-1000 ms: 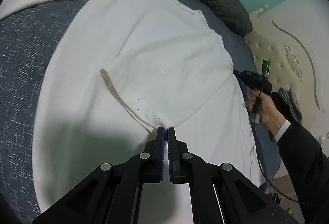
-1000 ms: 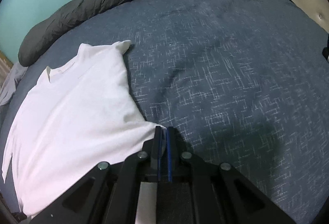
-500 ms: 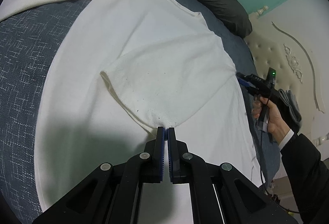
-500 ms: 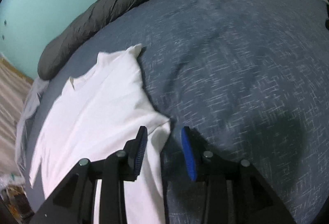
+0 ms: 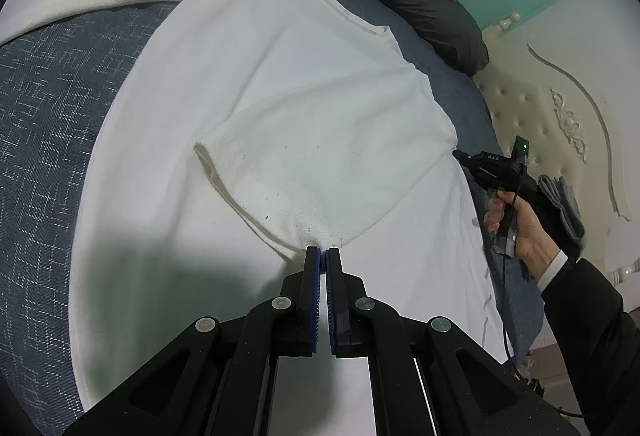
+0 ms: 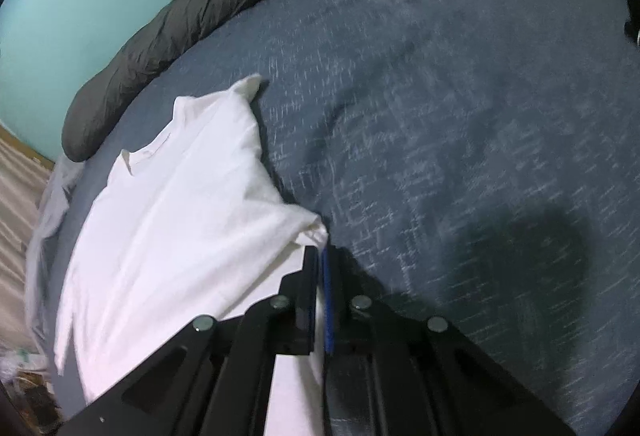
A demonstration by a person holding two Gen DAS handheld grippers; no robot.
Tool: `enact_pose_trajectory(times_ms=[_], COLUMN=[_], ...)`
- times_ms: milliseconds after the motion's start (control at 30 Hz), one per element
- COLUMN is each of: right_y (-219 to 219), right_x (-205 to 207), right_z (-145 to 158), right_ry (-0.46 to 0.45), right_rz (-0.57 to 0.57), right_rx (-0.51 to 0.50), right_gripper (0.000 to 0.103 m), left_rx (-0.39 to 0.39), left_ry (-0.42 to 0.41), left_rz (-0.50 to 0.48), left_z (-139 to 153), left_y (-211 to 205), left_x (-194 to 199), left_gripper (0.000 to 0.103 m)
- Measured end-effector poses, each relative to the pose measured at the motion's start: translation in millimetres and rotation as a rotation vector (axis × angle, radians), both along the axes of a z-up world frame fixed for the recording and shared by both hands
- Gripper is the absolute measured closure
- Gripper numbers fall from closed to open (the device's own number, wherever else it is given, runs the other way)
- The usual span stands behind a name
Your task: Fold clothes
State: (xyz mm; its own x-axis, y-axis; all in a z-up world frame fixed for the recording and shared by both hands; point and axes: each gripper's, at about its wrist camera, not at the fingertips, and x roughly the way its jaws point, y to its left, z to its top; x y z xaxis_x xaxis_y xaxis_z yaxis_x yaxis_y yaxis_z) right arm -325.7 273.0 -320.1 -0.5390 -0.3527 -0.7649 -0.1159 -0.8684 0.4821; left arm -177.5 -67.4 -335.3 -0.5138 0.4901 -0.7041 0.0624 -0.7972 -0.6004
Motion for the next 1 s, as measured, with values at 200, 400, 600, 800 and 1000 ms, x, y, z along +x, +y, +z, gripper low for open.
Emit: enact_pose_trajectory(times_ms=[200, 400, 600, 800, 1000], right_y=[2.8, -3.8, -6.0, -12.2, 11.2], right_x=[16.4, 28.3, 26.1, 17.8, 27.0], right_z=[2.8, -1.8, 6.2, 13.1, 12.0], right_ry=[-0.018, -0.006, 0.009, -0.008, -0.016], right_rz=[0.035, 0.073, 0.073, 0.093, 0.008], right_rx=[-0.047, -0.038, 0.046, 0.149, 0.031], right_gripper=[0.083, 0.100, 0.102, 0.103, 0.095], left_rx=[0.006, 0.003, 0.001, 0.000, 0.004], left_ry=[0.000, 0.007, 0.006, 0.009, 0.014], left_rz=[-0.005, -0.004, -0.009, -0.011, -0.015], left_z=[-0.4, 3.3, 2.4, 3.4, 5.9], left_y=[0.7, 1.4, 1.9, 2.3, 2.7], left_x=[0.6, 0.4, 0.7, 2.5, 4.4], left_gripper=[0.100, 0.100, 0.100, 0.100, 0.100])
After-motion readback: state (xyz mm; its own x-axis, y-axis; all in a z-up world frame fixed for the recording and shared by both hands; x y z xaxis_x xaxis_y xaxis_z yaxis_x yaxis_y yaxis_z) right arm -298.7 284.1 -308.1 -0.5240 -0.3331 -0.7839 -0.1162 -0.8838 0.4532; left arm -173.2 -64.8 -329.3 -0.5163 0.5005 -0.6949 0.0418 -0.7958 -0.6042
